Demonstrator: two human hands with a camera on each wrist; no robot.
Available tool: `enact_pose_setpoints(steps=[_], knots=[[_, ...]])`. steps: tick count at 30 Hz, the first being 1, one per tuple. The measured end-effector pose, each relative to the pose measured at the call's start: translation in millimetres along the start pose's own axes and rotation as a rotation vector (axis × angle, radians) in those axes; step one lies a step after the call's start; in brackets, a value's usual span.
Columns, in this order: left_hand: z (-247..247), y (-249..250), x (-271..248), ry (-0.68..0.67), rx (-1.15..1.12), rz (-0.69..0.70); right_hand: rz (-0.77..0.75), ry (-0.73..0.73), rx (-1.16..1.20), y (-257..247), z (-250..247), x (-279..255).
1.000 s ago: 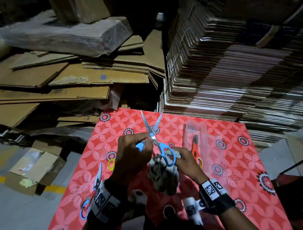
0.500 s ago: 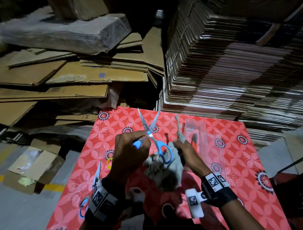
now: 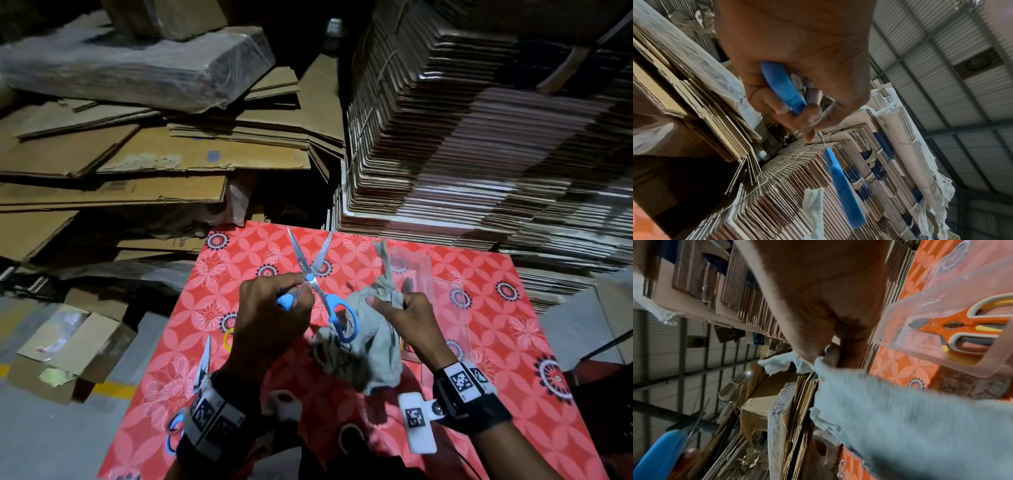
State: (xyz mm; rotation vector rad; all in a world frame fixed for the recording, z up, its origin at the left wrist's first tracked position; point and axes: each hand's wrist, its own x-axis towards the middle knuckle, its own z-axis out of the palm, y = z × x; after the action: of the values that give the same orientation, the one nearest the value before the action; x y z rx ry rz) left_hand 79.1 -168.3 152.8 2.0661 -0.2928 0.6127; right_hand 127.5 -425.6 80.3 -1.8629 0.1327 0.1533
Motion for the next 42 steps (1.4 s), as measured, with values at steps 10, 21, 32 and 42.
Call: enact_pose_setpoints(steps=[10,21,32,42], knots=[[0.7,-2.7,-1.1,-0.02,-0.008,-0.013,0.245,-0.226,0.043,-16.2,-0.6,-5.3],[1.7,-2.5,-0.2,-0.006,-0.01,0.008,-0.143,-0.122,-0.17,-41.2,-29.5,-2.7],[-4.5,4.2,2.2,0.058,0.033,-0.127,-0.34,-0.23,-0.383,-77.1,-40.4,-16.2],[-8.0,6.6,3.7,0.101,0.008,-0.129,-0.457,-0.127,-0.644,-84.6,-40.0,-15.1]])
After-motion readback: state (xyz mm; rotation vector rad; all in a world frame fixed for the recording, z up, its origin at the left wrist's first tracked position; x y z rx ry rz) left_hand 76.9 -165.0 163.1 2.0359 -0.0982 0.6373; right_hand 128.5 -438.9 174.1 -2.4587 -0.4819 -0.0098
